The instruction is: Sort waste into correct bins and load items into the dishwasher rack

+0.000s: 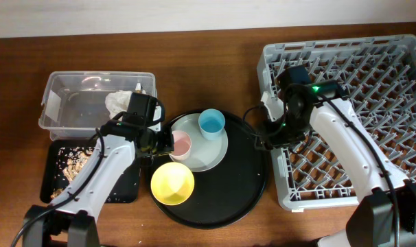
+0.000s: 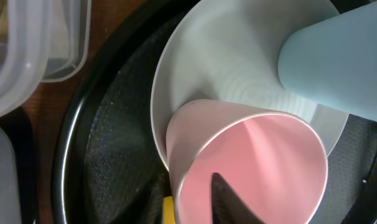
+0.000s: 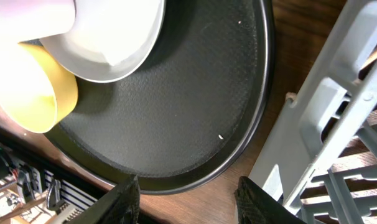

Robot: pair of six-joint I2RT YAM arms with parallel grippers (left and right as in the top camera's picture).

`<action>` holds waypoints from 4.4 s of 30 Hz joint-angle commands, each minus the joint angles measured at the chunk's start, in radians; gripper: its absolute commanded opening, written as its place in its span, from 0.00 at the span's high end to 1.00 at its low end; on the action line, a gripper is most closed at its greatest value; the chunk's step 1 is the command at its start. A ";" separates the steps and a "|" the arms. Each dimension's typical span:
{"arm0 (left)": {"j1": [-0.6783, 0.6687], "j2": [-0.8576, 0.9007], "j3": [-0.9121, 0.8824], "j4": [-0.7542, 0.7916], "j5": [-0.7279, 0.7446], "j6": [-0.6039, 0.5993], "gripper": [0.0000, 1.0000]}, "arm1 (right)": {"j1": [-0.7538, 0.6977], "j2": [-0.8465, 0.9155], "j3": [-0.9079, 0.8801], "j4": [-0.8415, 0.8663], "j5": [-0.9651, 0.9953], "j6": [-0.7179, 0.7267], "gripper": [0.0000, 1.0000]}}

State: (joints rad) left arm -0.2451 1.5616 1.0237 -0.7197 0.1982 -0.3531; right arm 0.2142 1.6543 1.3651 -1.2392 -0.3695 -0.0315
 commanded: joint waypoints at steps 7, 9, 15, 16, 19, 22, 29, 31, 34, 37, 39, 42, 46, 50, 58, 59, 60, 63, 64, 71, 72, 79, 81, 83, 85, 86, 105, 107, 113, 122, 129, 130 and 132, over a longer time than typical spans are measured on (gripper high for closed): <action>-0.001 -0.002 -0.008 0.001 -0.012 -0.002 1.00 | -0.019 -0.045 0.082 0.023 -0.046 0.013 0.44; 0.002 -0.018 -0.003 0.001 -0.012 -0.002 1.00 | -0.034 -0.068 0.137 0.010 -0.057 0.013 0.42; 0.037 -0.166 0.125 -0.084 0.114 0.019 1.00 | -0.116 -0.151 0.266 -0.021 -0.224 0.013 0.30; 0.040 -0.192 0.154 -0.098 0.167 0.045 1.00 | -0.143 -0.168 0.269 -0.019 -0.287 0.013 0.28; 0.049 -0.270 0.245 -0.112 0.403 0.055 1.00 | -0.216 -0.193 0.269 -0.029 -0.507 -0.065 0.17; 0.072 -0.304 0.291 -0.077 0.687 0.065 1.00 | -0.257 -0.193 0.265 -0.068 -0.723 -0.208 0.01; 0.084 -0.280 0.291 0.182 1.124 -0.003 1.00 | -0.261 -0.193 0.264 -0.146 -0.983 -0.492 0.01; 0.085 -0.264 0.291 0.212 1.149 -0.003 1.00 | -0.259 -0.193 0.264 -0.149 -1.047 -0.517 0.01; 0.085 -0.249 0.291 0.257 1.186 -0.022 1.00 | -0.232 -0.193 0.264 -0.161 -1.073 -0.560 0.02; 0.085 -0.238 0.291 0.297 1.187 -0.053 1.00 | -0.175 -0.193 0.264 -0.164 -1.075 -0.602 0.01; 0.085 -0.237 0.291 0.316 1.187 -0.066 1.00 | -0.143 -0.193 0.264 -0.164 -1.075 -0.621 0.02; 0.085 -0.237 0.291 0.319 1.187 -0.066 1.00 | -0.090 -0.193 0.264 -0.163 -1.076 -0.665 0.01; 0.084 -0.237 0.291 0.319 1.187 -0.066 1.00 | -0.056 -0.193 0.264 -0.132 -1.101 -0.672 0.01; 0.084 -0.237 0.291 0.319 1.194 -0.066 1.00 | -0.035 -0.193 0.264 -0.051 -1.138 -0.672 0.01; 0.082 -0.237 0.291 0.319 1.199 -0.066 1.00 | 0.042 -0.193 0.264 0.043 -1.083 -0.671 0.11; 0.082 -0.237 0.291 0.319 1.201 -0.066 1.00 | 0.040 -0.193 0.264 0.043 -1.072 -0.671 0.18; 0.082 -0.237 0.291 0.319 1.201 -0.066 1.00 | 0.039 -0.193 0.264 0.044 -1.070 -0.671 0.22; 0.082 -0.237 0.291 0.318 1.201 -0.066 1.00 | 0.039 -0.193 0.264 0.052 -1.070 -0.671 0.28; 0.082 -0.237 0.291 0.318 1.201 -0.066 1.00 | 0.039 -0.193 0.264 0.056 -1.067 -0.671 0.28; 0.082 -0.237 0.291 0.318 1.201 -0.065 0.99 | 0.039 -0.193 0.264 0.100 -1.059 -0.668 0.38; 0.082 -0.237 0.291 0.318 1.197 -0.065 0.92 | 0.039 -0.193 0.264 0.100 -1.059 -0.668 0.38; 0.083 -0.237 0.291 0.319 1.142 -0.065 0.65 | 0.039 -0.193 0.264 0.099 -0.945 -0.586 0.46; 0.094 -0.237 0.291 0.319 1.106 -0.066 0.57 | 0.039 -0.193 0.264 0.099 -0.867 -0.511 0.50; 0.129 -0.237 0.291 0.319 1.095 -0.066 0.57 | 0.039 -0.193 0.264 0.097 -0.706 -0.392 0.51; 0.169 -0.237 0.291 0.318 1.095 -0.066 0.57 | 0.037 -0.193 0.264 0.085 -0.570 -0.311 0.51; 0.193 -0.237 0.291 0.314 1.095 -0.066 0.57 | 0.031 -0.193 0.264 0.072 -0.488 -0.265 0.52; 0.266 -0.237 0.290 -0.151 0.710 0.150 0.56 | -0.144 -0.193 0.226 -0.357 0.382 0.210 0.54; 0.266 -0.237 0.290 -0.162 0.710 0.151 0.57 | -0.143 -0.193 0.180 -0.352 0.402 0.243 0.54; 0.266 -0.237 0.290 -0.183 0.691 0.173 0.57 | -0.143 -0.191 0.026 -0.212 0.449 0.269 0.53; 0.266 -0.237 0.290 -0.187 0.691 0.192 0.57 | -0.143 -0.188 -0.080 -0.044 0.406 0.269 0.53; 0.266 -0.237 0.290 -0.188 0.671 0.191 0.57 | -0.143 -0.188 -0.127 -0.018 0.396 0.269 0.53; 0.266 -0.237 0.290 -0.193 0.660 0.192 0.57 | -0.143 -0.188 -0.127 -0.020 0.396 0.269 0.53; 0.266 -0.237 0.290 -0.200 0.649 0.192 0.57 | -0.143 -0.188 -0.127 -0.011 0.396 0.269 0.53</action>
State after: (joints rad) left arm 0.0193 1.3216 1.3090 -0.9104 0.8768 -0.1810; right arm 0.0727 1.4700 1.2461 -1.2587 0.0330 0.2310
